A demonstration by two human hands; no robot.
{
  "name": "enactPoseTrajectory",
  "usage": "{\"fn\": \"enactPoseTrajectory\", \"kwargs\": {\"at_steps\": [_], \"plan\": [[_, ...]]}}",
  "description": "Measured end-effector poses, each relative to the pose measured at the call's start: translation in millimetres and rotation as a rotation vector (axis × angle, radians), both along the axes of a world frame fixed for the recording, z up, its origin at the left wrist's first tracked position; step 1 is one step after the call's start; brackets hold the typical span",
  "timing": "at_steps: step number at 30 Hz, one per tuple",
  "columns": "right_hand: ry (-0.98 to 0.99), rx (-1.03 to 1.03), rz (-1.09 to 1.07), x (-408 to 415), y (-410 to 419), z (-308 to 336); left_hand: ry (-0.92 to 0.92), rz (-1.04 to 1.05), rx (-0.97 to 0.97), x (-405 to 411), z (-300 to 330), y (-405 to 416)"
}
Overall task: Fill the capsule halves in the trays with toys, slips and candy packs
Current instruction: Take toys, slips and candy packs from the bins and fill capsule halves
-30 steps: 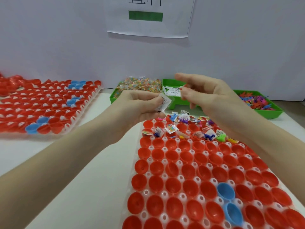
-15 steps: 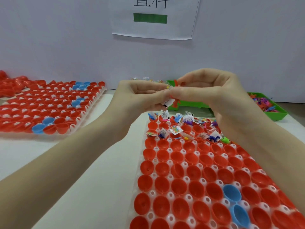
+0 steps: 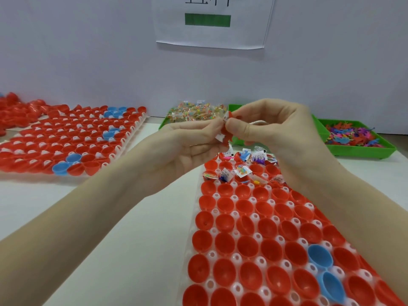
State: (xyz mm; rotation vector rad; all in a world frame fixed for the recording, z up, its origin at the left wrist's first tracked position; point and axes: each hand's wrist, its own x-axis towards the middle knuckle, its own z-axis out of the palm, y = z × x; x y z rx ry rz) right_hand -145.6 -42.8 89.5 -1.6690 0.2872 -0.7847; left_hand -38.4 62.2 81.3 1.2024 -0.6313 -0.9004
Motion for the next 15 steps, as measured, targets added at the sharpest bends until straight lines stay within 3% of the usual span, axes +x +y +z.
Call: {"fn": "enactPoseTrajectory", "kwargs": {"at_steps": [3, 6, 12, 15], "plan": [[0.050, -0.069, -0.031, 6.0, -2.5, -9.7, -0.001, 0.062, 0.055, 1.5, -5.7, 1.3], [0.222, -0.211, -0.029, 15.3, -5.2, -22.7, 0.037, 0.074, 0.118, 5.7, -14.8, 6.2], [0.504, -0.375, 0.046, 26.5, -1.1, -69.8, -0.595, 0.219, 0.511, 16.3, -78.3, 24.0], [0.540, -0.448, 0.015, 30.4, -3.1, -84.8, -0.765, 0.175, 0.627, 10.7, -100.7, 30.2]]}}
